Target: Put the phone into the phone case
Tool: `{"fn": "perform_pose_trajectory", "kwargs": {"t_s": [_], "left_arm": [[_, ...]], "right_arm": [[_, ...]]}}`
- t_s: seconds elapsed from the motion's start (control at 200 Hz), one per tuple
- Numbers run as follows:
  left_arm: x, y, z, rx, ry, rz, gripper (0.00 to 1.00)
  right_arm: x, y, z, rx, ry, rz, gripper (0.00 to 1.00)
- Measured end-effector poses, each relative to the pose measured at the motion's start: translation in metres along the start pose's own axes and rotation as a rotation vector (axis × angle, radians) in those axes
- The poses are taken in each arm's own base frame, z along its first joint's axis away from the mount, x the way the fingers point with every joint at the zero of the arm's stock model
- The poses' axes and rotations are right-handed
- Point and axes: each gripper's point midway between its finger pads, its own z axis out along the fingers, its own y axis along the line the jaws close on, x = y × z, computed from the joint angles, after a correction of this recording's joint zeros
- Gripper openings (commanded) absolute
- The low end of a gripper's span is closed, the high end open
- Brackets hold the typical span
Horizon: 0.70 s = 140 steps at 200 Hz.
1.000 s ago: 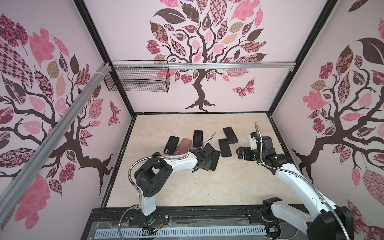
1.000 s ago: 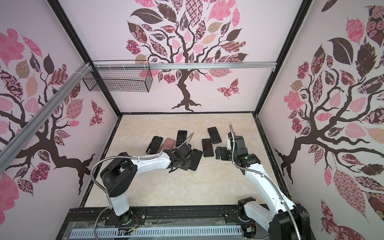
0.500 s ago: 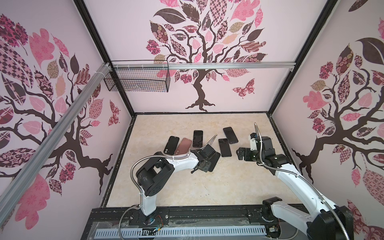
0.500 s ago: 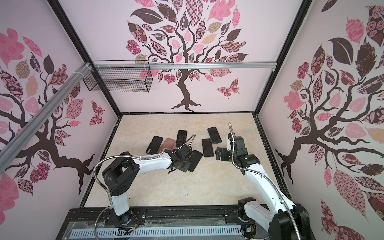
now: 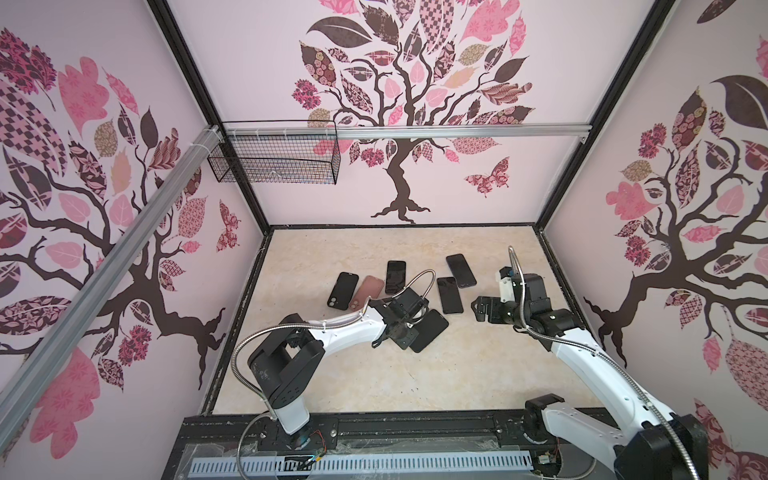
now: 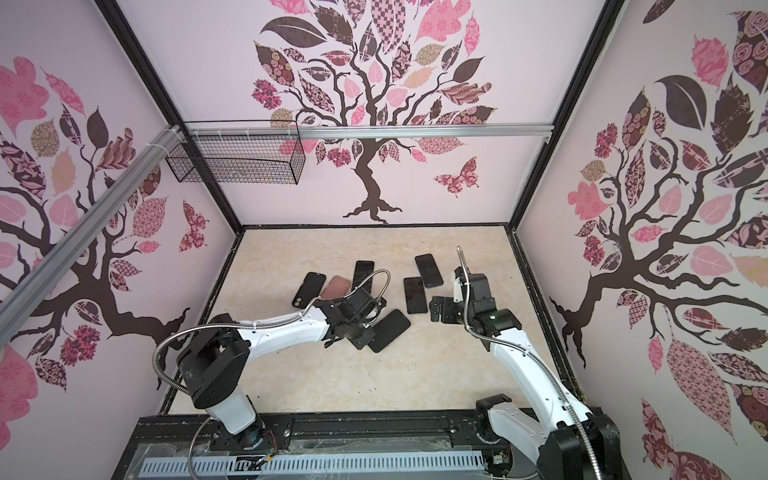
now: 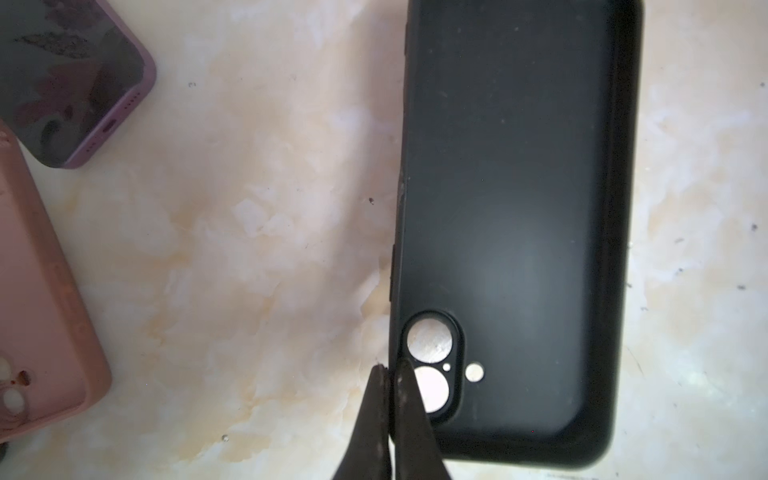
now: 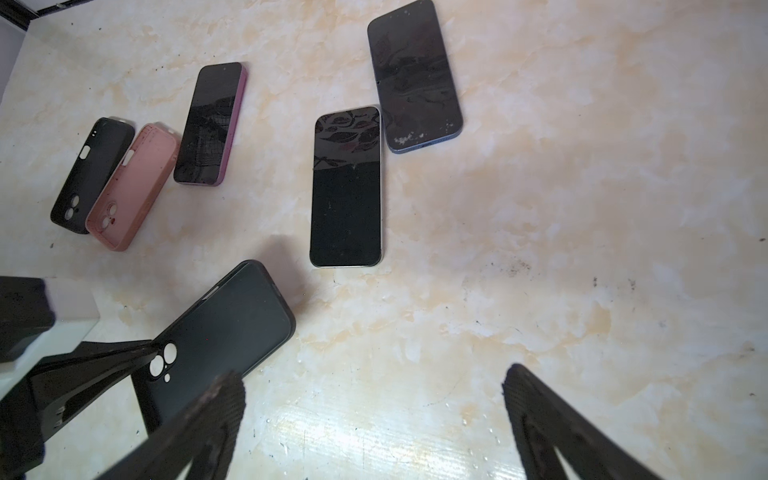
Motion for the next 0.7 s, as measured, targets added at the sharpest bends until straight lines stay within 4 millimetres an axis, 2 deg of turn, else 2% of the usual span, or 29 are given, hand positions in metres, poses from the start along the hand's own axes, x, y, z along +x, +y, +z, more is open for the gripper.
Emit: {"fn": "perform_pose_trajectory", "kwargs": {"t_s": [0.17, 0.415, 0.585, 0.7], "left_arm": [[0.006, -0.008, -0.015, 0.053, -0.005, 0.147, 0.0], [0.007, -0.01, -0.038, 0.064, -0.041, 0.359, 0.0], [0.017, -0.012, -0.034, 0.079, -0.028, 0.492, 0.0], [0.024, -0.014, -0.023, 0.093, 0.005, 0.554, 0.0]], "right_arm": [[0.003, 0.003, 0.0, -0.017, 0.013, 0.003, 1.0], [0.011, 0.006, 0.0, -0.039, 0.049, 0.008, 0.99], [0.014, 0.009, 0.0, -0.055, 0.061, 0.011, 0.99], [0.019, 0.01, 0.001, -0.061, 0.074, 0.01, 1.0]]}}
